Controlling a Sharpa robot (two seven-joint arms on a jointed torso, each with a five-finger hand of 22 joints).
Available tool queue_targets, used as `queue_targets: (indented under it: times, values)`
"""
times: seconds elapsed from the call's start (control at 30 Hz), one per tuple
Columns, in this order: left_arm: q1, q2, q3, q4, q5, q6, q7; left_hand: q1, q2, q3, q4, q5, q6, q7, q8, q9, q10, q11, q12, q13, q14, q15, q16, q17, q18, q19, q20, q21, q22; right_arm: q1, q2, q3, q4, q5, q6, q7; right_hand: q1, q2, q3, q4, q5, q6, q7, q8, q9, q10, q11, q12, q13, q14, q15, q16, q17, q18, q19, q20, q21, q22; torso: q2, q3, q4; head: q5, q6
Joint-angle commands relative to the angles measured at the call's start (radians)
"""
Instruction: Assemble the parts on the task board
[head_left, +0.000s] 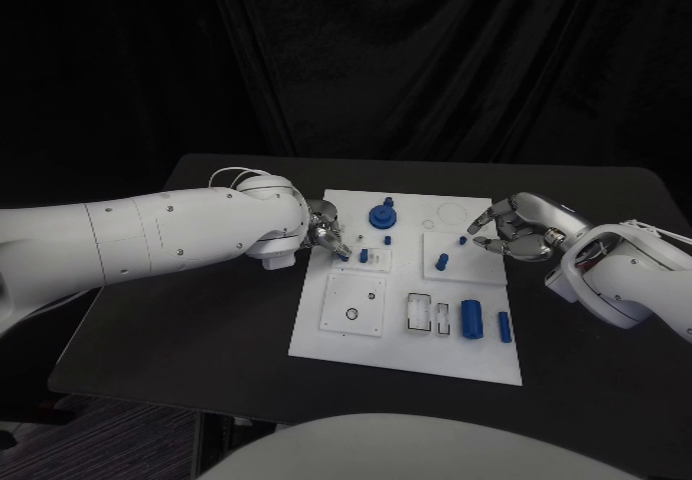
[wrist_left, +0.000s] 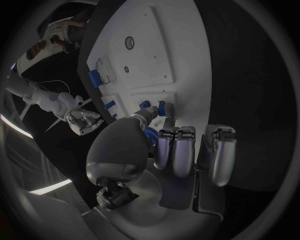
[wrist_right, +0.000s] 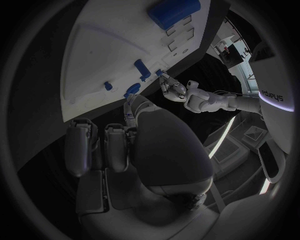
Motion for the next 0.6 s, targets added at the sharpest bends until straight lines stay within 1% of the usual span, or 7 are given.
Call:
queue_targets:
  times: [0.03, 0.23, 0.37, 0.6]
  values:
    - [-0.004, -0.002, -0.001, 0.007, -0.001, 0.018, 0.007, -0.007, 0.0, 0.006, 0.0, -0.004, 0.008, -0.001, 0.003, 0.001, 0.107, -0.008, 0.004, 0.263, 0.106, -0.007, -0.001, 0.263, 0.003, 0.078, -0.008, -0.007, 0.251, -0.003, -0.001, 0.001, 0.0, 0.0, 0.008, -0.021, 0.0, 0.007, 0.005, 0.0, 0.007, 0.0, 0.004, -0.006, -0.002, 0.03, 0.006, -0.005, 0.145, 0.065, 0.007, -0.003, 0.062, 0.007, 0.019, 0.006, -0.006, 0.188, 0.0, 0.0001, 0.001, -0.001, 0.0]
    - [-0.005, -0.004, -0.001, 0.014, -0.001, 0.018, 0.006, -0.007, 0.0, 0.007, 0.0, -0.004, 0.008, -0.001, 0.003, 0.001, 0.107, -0.008, 0.004, 0.263, 0.106, -0.007, -0.001, 0.263, 0.003, 0.076, -0.008, -0.008, 0.25, -0.004, 0.0, 0.001, 0.0, 0.0, 0.011, -0.023, 0.0, 0.007, 0.006, 0.0, 0.007, -0.001, 0.004, -0.006, -0.002, 0.028, 0.006, -0.006, 0.142, 0.065, 0.007, -0.003, 0.062, 0.007, 0.019, 0.006, -0.006, 0.188, 0.0, -0.0001, 0.0006, 0.001, 0.0]
    - [-0.005, -0.002, -0.001, 0.011, -0.001, 0.019, 0.005, -0.008, -0.001, 0.01, -0.001, -0.003, 0.008, -0.001, 0.003, 0.002, 0.107, -0.008, 0.004, 0.263, 0.106, -0.007, -0.001, 0.263, 0.003, 0.076, -0.008, -0.008, 0.25, -0.004, -0.001, 0.001, 0.0, 0.0, 0.012, -0.024, 0.0, 0.008, 0.006, -0.001, 0.007, -0.001, 0.004, -0.007, -0.002, 0.026, 0.006, -0.009, 0.138, 0.065, 0.007, -0.003, 0.062, 0.007, 0.018, 0.006, -0.008, 0.187, 0.0, -0.0005, 0.0006, 0.002, 0.0]
    - [-0.005, -0.005, -0.001, 0.008, -0.001, 0.013, 0.005, -0.008, -0.004, 0.018, -0.004, 0.003, 0.009, -0.001, 0.003, 0.003, 0.107, -0.008, 0.004, 0.263, 0.106, -0.008, -0.001, 0.263, 0.004, 0.074, -0.008, -0.01, 0.249, -0.005, -0.004, 0.001, 0.002, 0.0, 0.014, -0.027, 0.0, 0.008, 0.006, -0.001, 0.007, -0.001, 0.004, -0.007, -0.002, 0.024, 0.006, -0.01, 0.136, 0.065, 0.007, -0.002, 0.063, 0.007, 0.019, 0.006, -0.007, 0.188, 0.0, -0.0001, -0.0001, -0.001, 0.0]
